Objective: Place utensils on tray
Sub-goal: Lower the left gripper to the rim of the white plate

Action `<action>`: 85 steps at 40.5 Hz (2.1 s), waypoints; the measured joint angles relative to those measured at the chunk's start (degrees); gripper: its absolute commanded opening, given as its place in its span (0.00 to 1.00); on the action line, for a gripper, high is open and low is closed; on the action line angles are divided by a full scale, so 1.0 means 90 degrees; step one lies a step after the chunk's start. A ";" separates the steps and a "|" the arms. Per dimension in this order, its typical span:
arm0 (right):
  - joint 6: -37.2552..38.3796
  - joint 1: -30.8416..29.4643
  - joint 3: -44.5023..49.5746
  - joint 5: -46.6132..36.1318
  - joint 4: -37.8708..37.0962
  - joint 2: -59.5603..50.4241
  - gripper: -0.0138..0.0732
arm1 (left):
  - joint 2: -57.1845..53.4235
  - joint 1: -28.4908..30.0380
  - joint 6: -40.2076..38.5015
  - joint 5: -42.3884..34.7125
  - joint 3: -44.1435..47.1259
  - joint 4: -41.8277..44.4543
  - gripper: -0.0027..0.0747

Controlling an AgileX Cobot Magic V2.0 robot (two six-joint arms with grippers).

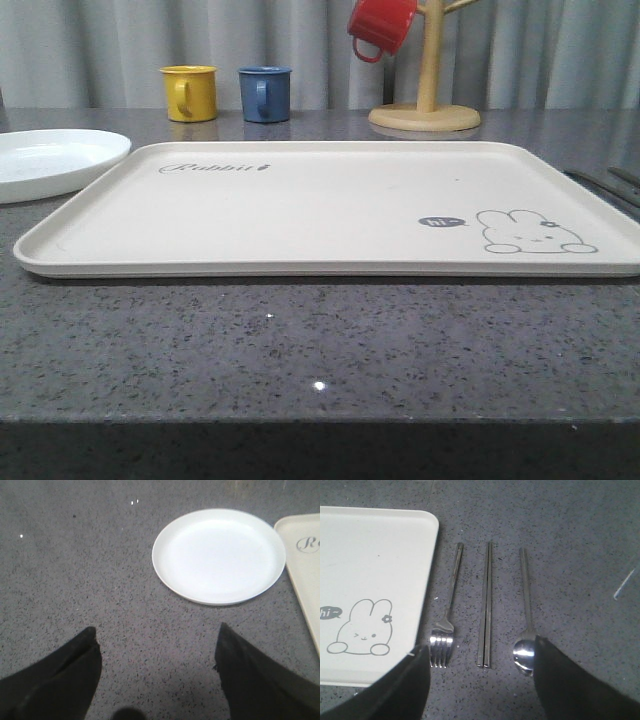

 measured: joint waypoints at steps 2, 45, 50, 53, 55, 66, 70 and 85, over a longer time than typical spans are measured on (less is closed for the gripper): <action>0.0000 0.0000 0.0000 0.0000 0.0000 0.0000 0.71 | 0.0308 0.0000 0.0000 0.0249 -0.0235 0.0027 0.65; 0.0000 0.0000 0.0000 0.0013 0.0000 0.0000 0.71 | 0.6643 0.1642 0.1925 0.0705 -0.3815 -0.3051 0.65; 0.0000 0.0000 0.0000 0.0024 0.0000 0.0000 0.71 | 0.6756 0.1642 0.1968 0.0582 -0.3827 -0.3078 0.65; 0.0000 0.0000 0.0000 0.0036 0.0000 0.0000 0.71 | 0.6813 0.1642 0.1968 0.0513 -0.3827 -0.3094 0.65; 0.0000 0.0000 0.0000 0.0038 0.0000 0.0000 0.71 | 0.6849 0.1642 0.1980 0.0513 -0.3827 -0.3119 0.65; 0.0000 0.0000 0.0000 0.0051 0.0000 0.0000 0.71 | 0.6937 0.1642 0.2064 0.0551 -0.3863 -0.3200 0.42; 0.0000 0.0000 0.0000 0.0051 0.0000 0.0000 0.71 | 0.6962 0.1642 0.2122 0.0593 -0.3863 -0.3242 0.26; 0.0000 0.0000 0.0000 0.0051 0.0000 0.0000 0.71 | 0.6959 0.1642 0.2147 0.0739 -0.3863 -0.3348 0.01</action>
